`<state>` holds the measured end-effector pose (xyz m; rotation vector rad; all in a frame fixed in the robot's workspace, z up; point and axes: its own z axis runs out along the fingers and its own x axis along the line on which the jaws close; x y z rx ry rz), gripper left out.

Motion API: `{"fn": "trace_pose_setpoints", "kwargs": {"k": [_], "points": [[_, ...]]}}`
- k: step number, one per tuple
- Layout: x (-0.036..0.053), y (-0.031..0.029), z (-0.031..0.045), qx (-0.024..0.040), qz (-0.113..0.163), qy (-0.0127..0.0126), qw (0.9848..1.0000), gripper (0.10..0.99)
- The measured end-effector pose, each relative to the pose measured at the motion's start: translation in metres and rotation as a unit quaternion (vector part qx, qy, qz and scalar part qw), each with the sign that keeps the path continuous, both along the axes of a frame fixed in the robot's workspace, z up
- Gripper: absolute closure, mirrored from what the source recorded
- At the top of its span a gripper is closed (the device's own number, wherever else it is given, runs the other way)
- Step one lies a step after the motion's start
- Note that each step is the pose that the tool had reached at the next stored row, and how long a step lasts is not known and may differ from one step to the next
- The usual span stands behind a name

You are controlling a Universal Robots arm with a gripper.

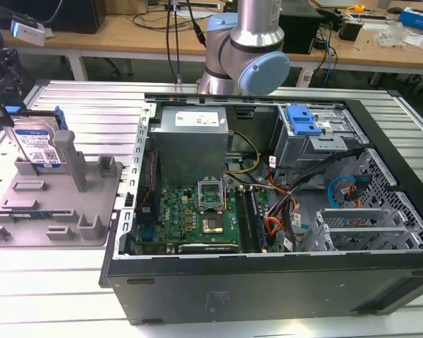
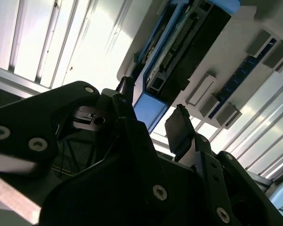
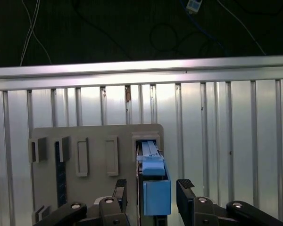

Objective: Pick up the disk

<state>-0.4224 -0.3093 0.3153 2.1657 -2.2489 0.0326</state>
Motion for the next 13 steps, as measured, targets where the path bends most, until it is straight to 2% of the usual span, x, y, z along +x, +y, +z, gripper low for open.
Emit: {"fn": "trace_pose_setpoints", "kwargs": {"k": [13], "points": [[0.0000,0.0000,-0.0088,0.0000,0.000,0.0000,1.0000,0.545]]}}
